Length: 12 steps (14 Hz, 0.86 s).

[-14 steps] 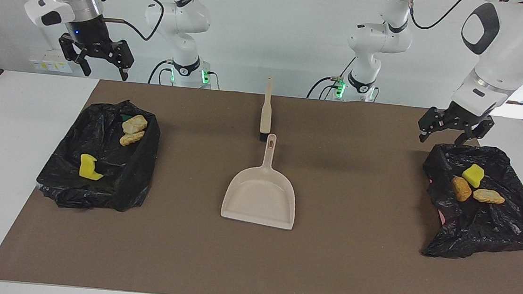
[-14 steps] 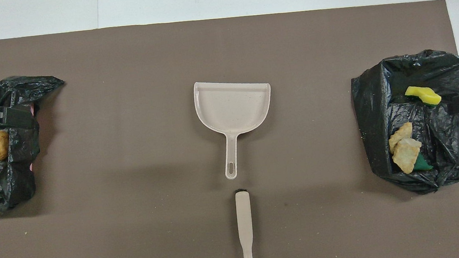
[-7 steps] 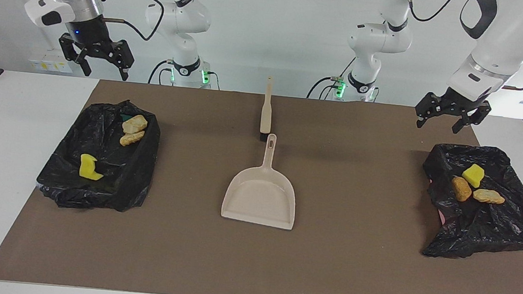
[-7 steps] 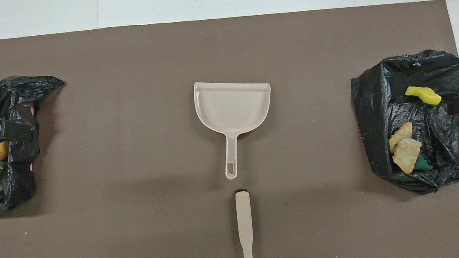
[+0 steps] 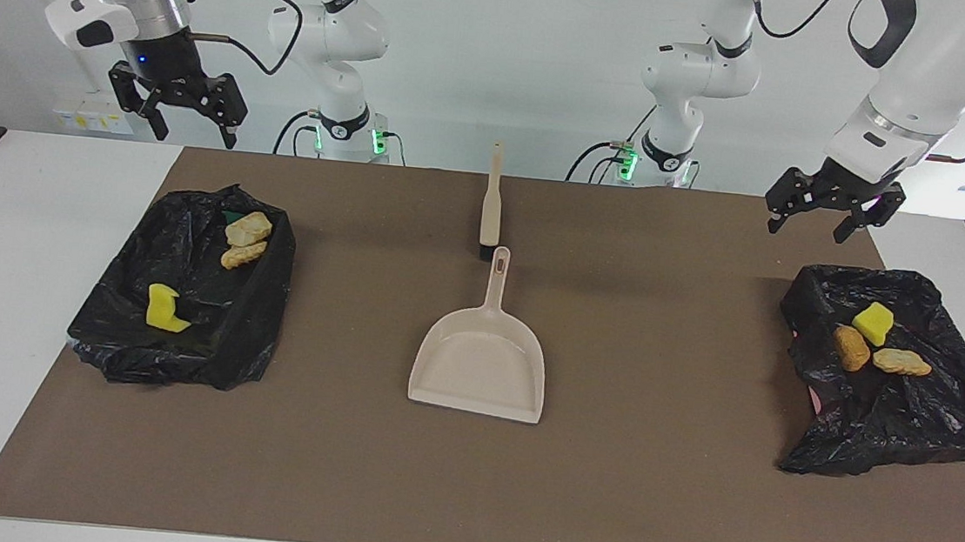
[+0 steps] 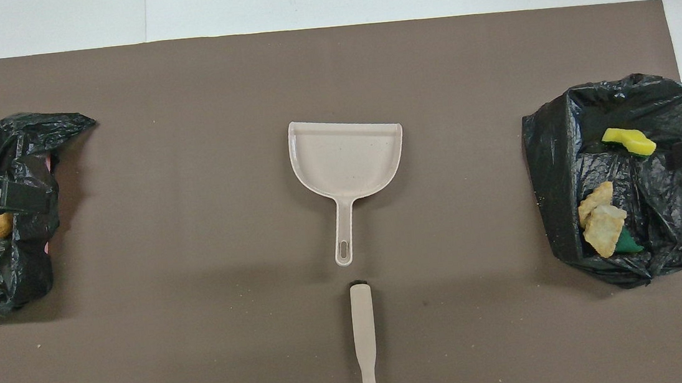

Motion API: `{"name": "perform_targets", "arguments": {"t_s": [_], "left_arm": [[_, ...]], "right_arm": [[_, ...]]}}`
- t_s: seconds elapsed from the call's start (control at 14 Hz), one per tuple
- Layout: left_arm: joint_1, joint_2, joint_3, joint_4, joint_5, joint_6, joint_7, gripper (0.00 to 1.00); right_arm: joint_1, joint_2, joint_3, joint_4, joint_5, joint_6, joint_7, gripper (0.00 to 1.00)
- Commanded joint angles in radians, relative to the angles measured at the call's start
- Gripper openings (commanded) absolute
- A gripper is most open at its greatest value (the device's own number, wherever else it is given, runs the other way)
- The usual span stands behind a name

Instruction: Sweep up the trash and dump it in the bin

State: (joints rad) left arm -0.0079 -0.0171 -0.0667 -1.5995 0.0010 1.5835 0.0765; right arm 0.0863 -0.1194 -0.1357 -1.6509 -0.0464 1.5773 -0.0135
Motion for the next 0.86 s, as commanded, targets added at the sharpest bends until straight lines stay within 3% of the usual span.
{"name": "perform_targets", "arguments": {"t_s": [0.0,0.79], "left_arm": [[-0.009,-0.014,0.002,0.010,0.005,-0.040,-0.011,1.00],[-0.009,-0.020,0.001,0.000,-0.003,-0.040,-0.009,1.00]], "right_arm": [[-0.006,-0.011,0.001,-0.015,0.020,0.017,-0.019,1.00],[-0.006,-0.011,0.001,-0.015,0.020,0.017,-0.017,1.00]]}}
